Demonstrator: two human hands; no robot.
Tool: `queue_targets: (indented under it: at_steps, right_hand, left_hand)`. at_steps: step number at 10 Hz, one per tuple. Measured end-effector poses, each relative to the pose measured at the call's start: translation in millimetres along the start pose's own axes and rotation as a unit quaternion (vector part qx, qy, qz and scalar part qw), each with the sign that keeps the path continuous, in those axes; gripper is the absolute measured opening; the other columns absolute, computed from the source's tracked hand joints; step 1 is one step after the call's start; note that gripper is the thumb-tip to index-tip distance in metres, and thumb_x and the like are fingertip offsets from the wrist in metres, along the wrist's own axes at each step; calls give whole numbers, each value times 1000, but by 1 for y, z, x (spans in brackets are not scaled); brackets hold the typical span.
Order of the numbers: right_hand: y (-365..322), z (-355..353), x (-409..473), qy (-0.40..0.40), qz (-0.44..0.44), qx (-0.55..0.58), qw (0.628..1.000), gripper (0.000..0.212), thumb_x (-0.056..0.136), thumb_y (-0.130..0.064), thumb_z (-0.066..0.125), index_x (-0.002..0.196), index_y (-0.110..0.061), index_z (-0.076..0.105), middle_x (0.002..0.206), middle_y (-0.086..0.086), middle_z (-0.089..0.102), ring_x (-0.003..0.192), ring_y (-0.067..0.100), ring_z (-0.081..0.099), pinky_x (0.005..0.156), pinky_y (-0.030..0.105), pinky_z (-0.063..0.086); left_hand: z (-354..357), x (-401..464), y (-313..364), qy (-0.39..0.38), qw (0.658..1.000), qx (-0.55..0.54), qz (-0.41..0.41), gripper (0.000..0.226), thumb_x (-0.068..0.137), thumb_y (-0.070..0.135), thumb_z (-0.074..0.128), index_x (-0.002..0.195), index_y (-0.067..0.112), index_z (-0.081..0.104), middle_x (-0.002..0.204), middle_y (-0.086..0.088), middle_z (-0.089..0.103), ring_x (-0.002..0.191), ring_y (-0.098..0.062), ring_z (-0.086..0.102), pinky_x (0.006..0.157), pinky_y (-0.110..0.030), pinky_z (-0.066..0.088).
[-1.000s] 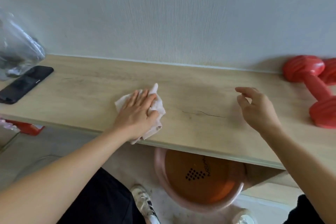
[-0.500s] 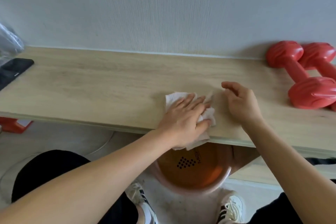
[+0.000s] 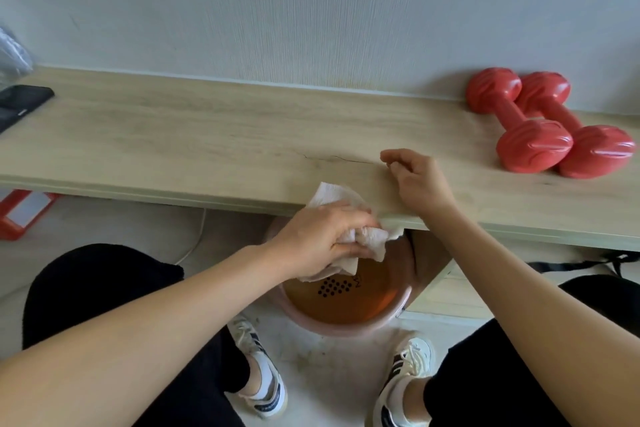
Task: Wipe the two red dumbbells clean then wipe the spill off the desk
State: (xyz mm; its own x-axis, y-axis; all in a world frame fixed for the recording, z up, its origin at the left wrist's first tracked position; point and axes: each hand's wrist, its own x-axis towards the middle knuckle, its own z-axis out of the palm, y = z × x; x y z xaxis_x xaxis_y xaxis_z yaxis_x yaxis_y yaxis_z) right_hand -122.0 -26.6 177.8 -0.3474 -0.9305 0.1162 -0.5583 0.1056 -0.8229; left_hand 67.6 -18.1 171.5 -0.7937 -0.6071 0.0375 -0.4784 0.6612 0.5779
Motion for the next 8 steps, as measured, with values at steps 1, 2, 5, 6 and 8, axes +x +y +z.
queue_targets:
  at_steps: [1, 2, 5, 6, 8]
  right_hand:
    - [-6, 2, -23, -13, -36, 42, 998, 30, 92, 1, 42, 103, -12, 67, 102, 1, 68, 95, 12, 64, 81, 23, 47]
    - [-7, 6, -57, -50, -85, 49, 994, 29, 85, 6, 43, 83, -10, 67, 73, -6, 65, 67, 1, 61, 65, 19, 48]
    - [64, 45, -84, -184, -20, -136, 973, 28, 85, -3, 44, 87, -13, 70, 73, -8, 61, 56, 0, 49, 58, 21, 42]
    - [81, 51, -77, -184, 15, -151, 971, 30, 87, -4, 42, 89, -14, 69, 79, -4, 64, 60, 10, 53, 61, 30, 48]
    - [94, 59, -67, -194, 15, -184, 963, 30, 89, -8, 41, 95, -16, 70, 96, 2, 69, 78, 20, 62, 71, 35, 53]
  left_hand:
    - [17, -28, -12, -40, 996, -55, -62, 35, 88, 31, 61, 123, 27, 59, 122, 9, 57, 99, -2, 56, 84, -5, 37]
    - [34, -43, -32, 13, 988, -88, -123, 26, 87, 31, 63, 113, 26, 64, 99, 22, 60, 91, 7, 60, 73, -5, 42]
    - [104, -6, -81, 94, 964, -94, -232, 17, 88, 14, 56, 93, 25, 69, 86, -4, 62, 63, -15, 57, 61, -33, 44]
    - [111, 6, -87, 99, 950, -131, -266, 11, 78, 28, 64, 84, 23, 72, 94, -4, 67, 82, -17, 61, 76, -31, 46]
    - [117, 17, -94, 95, 921, -191, -327, 29, 87, 21, 61, 116, 17, 59, 115, 1, 60, 72, 3, 58, 71, -3, 40]
